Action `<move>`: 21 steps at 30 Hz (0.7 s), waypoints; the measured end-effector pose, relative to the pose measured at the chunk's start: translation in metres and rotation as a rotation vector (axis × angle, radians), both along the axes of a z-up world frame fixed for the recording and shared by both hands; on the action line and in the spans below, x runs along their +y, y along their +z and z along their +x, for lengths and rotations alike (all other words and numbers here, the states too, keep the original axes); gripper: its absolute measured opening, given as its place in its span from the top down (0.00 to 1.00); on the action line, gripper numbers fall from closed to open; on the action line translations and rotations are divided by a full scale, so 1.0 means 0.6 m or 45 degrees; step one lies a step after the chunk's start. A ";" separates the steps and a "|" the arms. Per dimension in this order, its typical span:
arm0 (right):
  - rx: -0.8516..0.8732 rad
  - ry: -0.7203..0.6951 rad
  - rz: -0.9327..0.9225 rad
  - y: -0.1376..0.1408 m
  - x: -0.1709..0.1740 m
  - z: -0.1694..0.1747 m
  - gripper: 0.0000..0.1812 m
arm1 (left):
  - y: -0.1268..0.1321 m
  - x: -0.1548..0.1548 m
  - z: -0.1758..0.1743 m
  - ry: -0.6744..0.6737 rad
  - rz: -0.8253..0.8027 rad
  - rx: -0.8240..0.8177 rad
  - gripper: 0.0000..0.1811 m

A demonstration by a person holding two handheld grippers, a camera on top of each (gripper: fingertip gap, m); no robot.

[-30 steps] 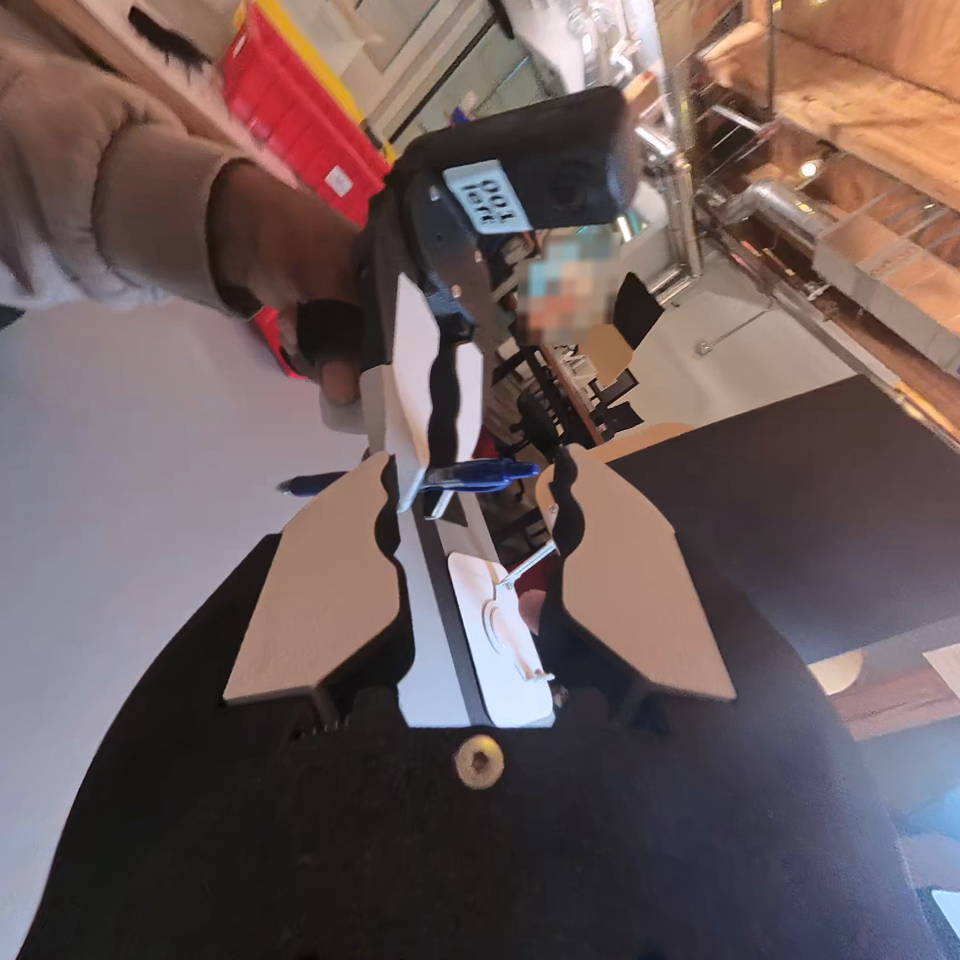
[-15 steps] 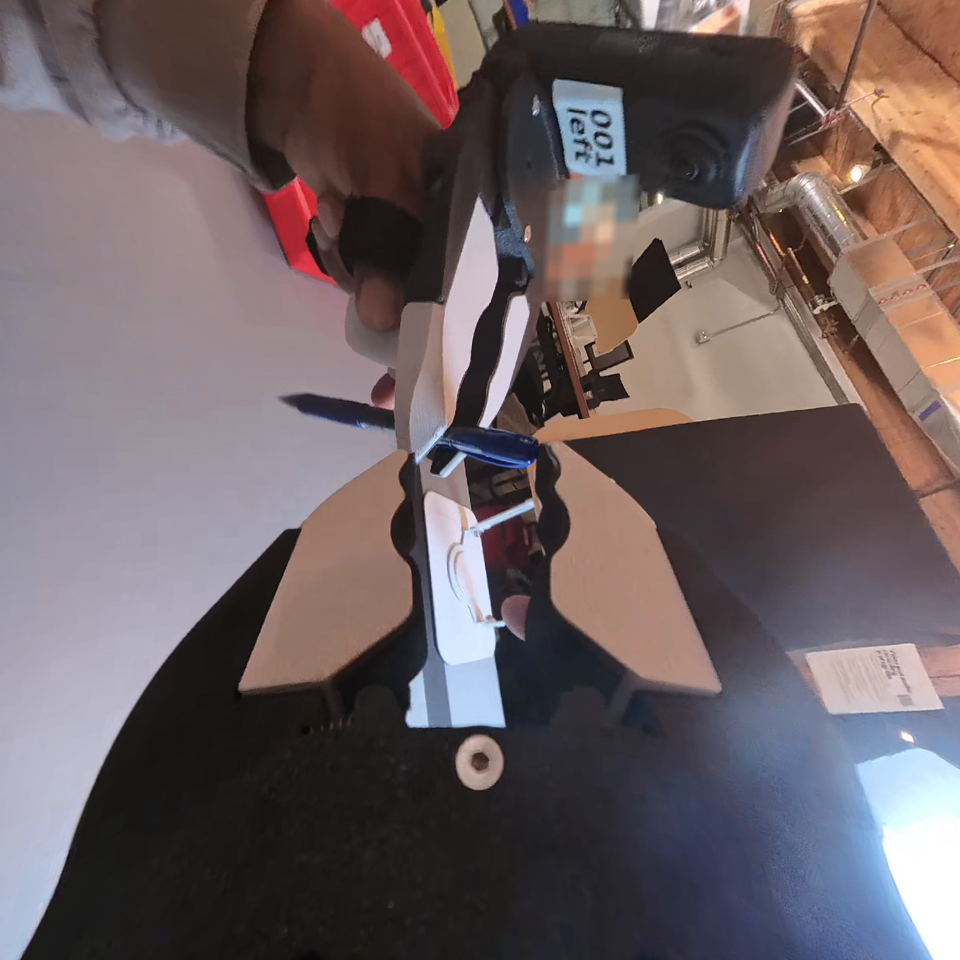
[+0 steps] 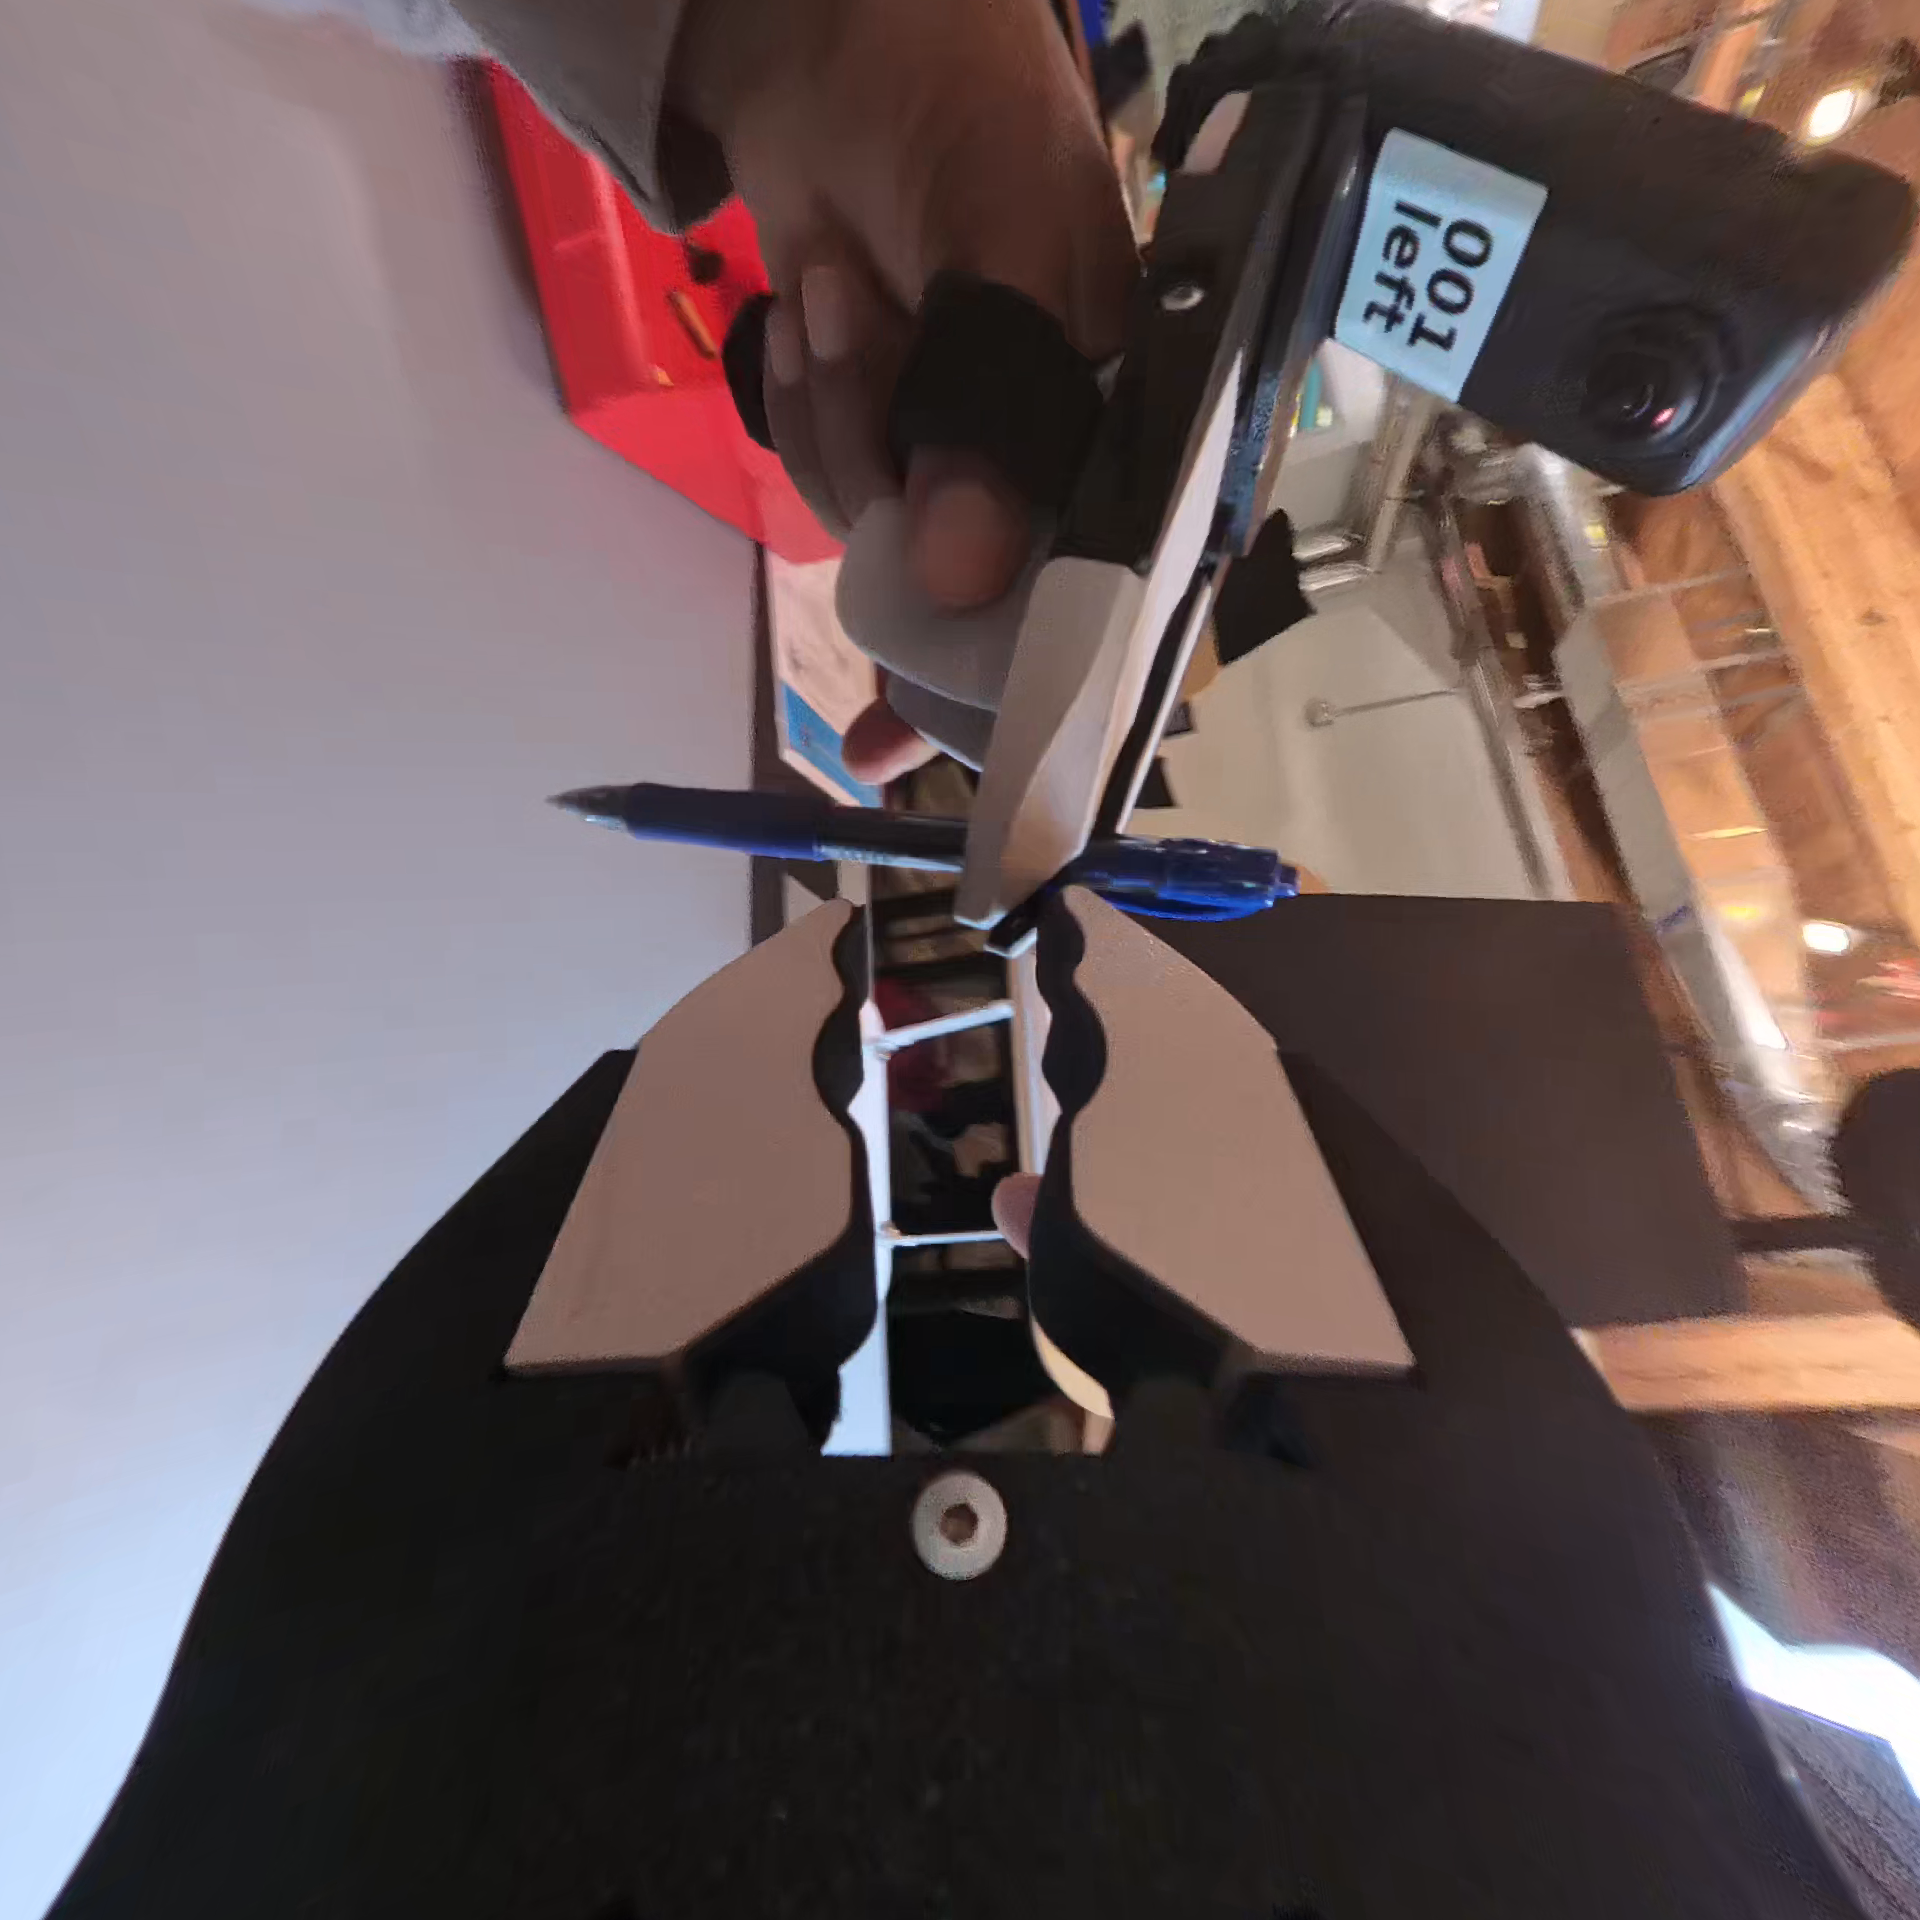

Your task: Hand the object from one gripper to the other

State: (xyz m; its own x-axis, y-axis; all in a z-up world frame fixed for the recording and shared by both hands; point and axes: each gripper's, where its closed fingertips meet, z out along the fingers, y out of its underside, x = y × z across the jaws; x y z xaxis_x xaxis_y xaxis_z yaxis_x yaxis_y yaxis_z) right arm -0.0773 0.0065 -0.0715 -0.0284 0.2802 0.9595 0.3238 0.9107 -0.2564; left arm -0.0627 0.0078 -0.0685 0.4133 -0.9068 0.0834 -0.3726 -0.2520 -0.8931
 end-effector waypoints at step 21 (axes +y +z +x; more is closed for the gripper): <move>0.037 0.040 -0.035 0.020 -0.011 0.004 0.86 | -0.061 -0.009 -0.004 0.002 -0.018 0.329 0.93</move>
